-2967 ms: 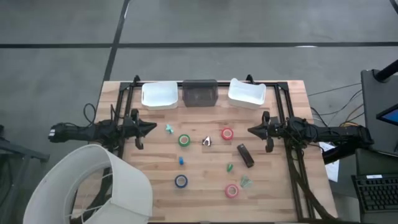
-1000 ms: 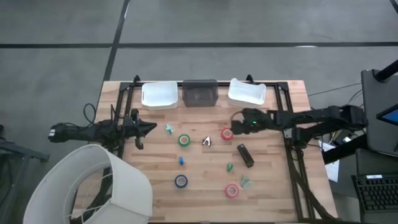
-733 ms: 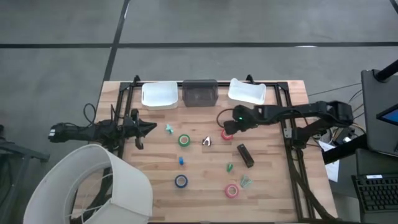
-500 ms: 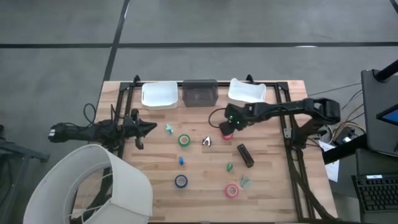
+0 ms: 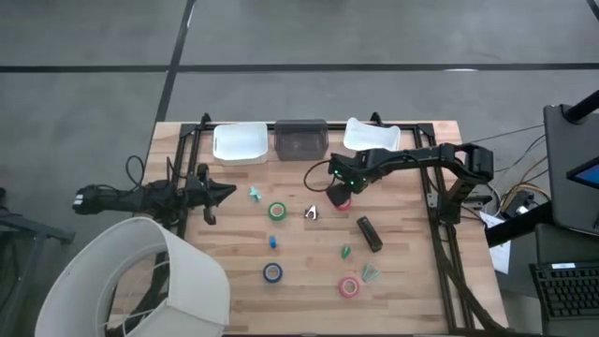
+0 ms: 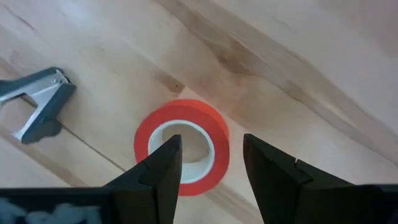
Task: Pick and place Stapler, Stapler remover, tape
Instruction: Put the red tape into the right white bin
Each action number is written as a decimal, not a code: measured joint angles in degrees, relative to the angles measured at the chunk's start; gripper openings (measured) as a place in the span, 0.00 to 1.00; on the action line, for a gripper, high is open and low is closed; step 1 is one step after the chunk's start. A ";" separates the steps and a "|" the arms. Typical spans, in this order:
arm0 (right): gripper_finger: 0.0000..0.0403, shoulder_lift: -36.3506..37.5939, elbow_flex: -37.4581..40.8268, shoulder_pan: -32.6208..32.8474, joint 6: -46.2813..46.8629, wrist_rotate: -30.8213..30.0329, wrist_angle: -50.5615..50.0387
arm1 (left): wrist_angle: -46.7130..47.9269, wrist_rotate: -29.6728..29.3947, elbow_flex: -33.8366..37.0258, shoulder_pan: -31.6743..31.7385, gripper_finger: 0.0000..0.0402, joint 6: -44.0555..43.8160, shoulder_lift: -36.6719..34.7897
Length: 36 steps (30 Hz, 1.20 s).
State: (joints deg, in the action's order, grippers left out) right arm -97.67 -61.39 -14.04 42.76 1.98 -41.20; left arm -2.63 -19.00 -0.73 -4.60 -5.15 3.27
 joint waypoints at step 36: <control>0.08 -0.42 4.15 -1.22 -3.99 1.04 5.61 | -0.31 0.02 0.02 0.00 0.06 0.02 0.00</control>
State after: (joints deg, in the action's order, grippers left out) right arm -98.09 -57.24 -15.26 38.77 3.02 -35.59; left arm -2.94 -18.98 -0.71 -4.60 -5.13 3.26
